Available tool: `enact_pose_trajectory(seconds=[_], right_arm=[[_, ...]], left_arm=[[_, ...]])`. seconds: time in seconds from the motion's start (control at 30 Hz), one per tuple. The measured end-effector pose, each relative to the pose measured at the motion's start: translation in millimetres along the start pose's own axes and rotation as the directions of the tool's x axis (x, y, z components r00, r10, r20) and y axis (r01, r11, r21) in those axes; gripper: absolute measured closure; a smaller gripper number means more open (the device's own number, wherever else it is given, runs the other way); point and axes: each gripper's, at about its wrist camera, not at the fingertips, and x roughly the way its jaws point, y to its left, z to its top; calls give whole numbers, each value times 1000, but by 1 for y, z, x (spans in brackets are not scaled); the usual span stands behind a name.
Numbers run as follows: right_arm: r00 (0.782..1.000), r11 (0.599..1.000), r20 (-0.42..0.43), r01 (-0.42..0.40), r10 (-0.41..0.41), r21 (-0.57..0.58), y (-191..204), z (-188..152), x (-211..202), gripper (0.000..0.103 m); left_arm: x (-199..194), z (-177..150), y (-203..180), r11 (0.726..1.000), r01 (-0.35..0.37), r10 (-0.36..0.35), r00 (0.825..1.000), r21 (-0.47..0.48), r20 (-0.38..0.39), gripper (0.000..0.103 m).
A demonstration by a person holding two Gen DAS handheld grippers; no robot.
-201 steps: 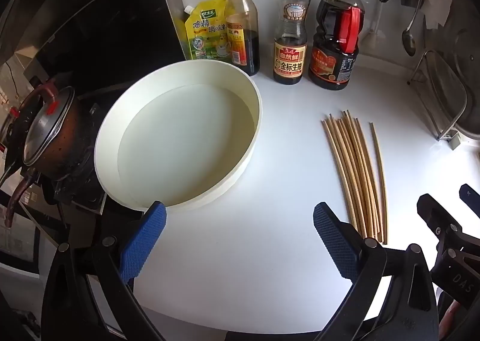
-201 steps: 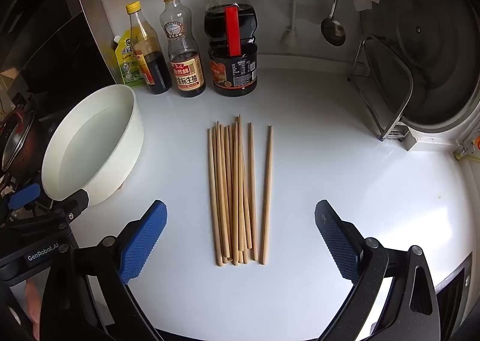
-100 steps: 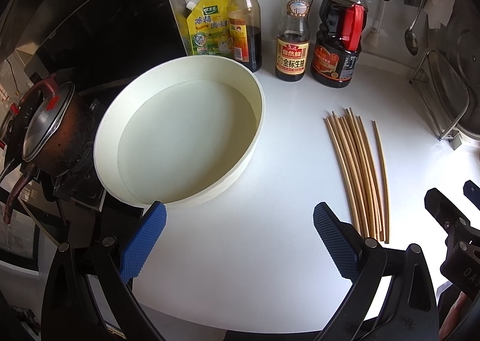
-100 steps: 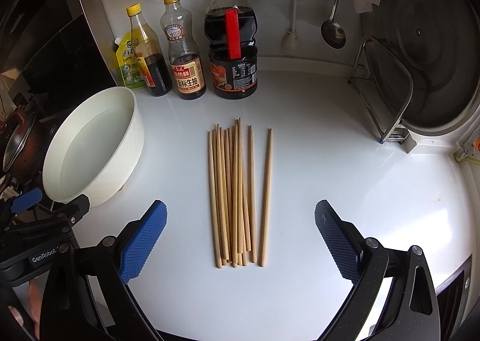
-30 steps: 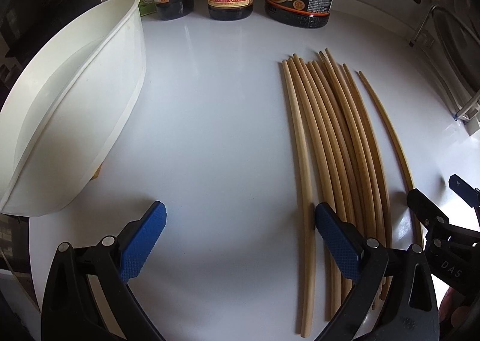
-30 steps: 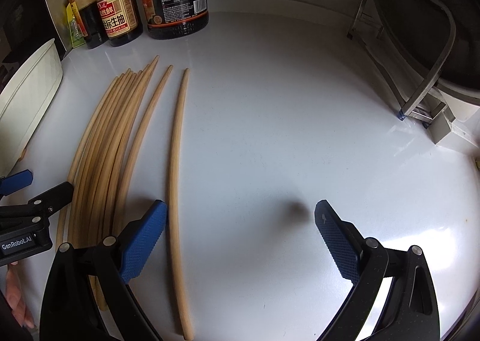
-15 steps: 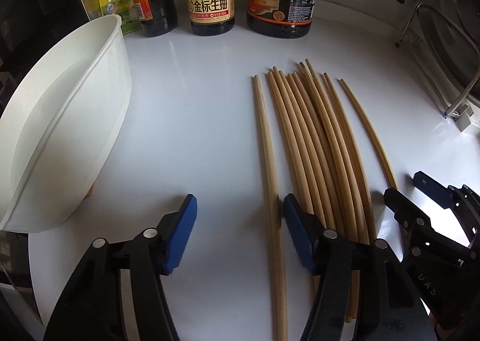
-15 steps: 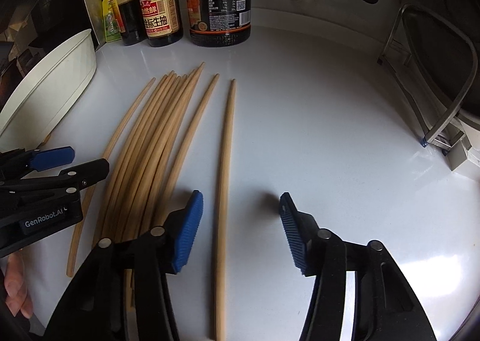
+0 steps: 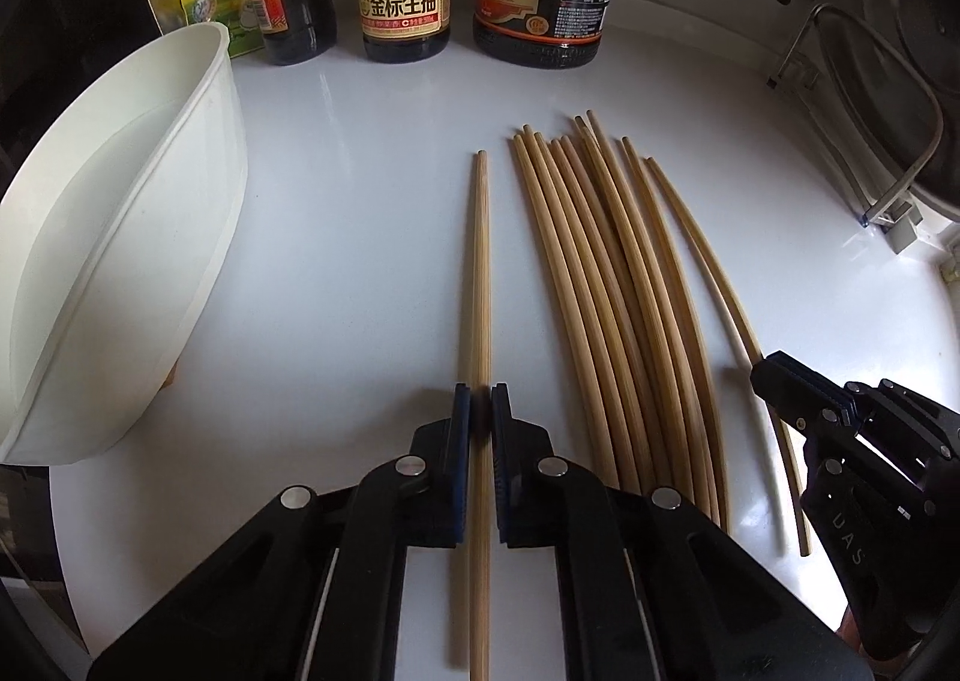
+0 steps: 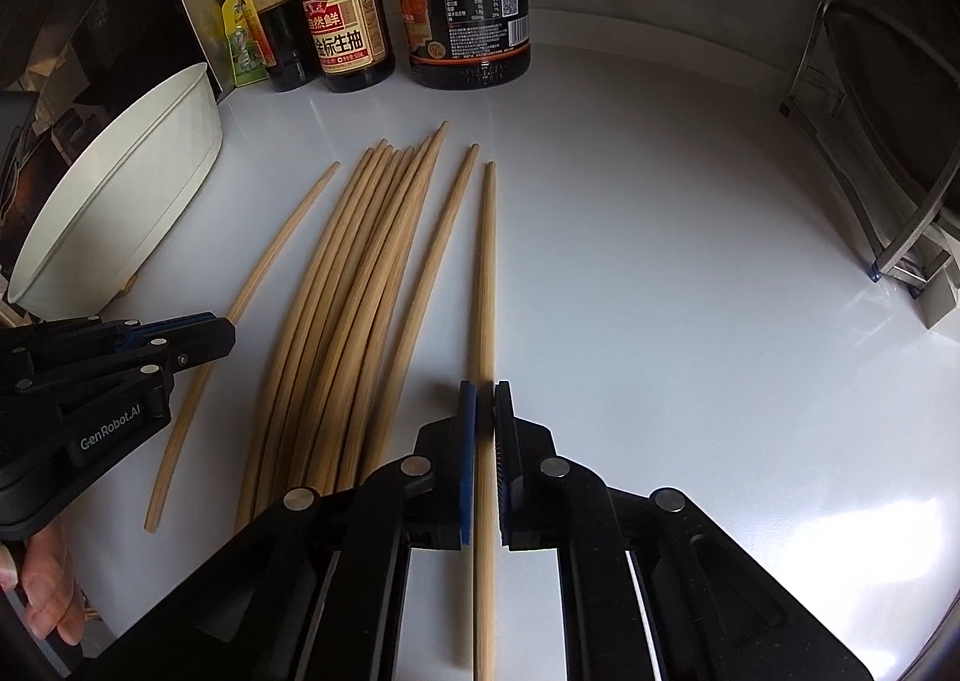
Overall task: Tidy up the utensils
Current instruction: 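Carry the left tool's chopstick into the water basin and open it while the right tool releases its own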
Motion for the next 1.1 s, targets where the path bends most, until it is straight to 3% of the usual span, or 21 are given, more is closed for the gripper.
enact_pose_trajectory(seconds=[0.27,0.53,0.7,0.87,1.1], right_arm=[[998,999,59,-6,4,40,19,30,-39,97],[981,994,163,-107,105,2,90,87,-74,97],[964,982,188,-181,188,-53,155,119,-65,97],[950,961,147,-271,277,-59,209,145,-36,97],[957,959,80,-275,280,-65,258,163,1,97]], left_arm=[[-51,19,19,1000,19,-20,996,19,87,96],[-103,48,85,998,41,-34,987,-40,160,96],[-120,63,144,996,-1,18,982,-88,186,96],[-115,73,201,991,-65,84,981,-115,176,96],[-85,77,253,986,-106,123,985,-132,124,96]])
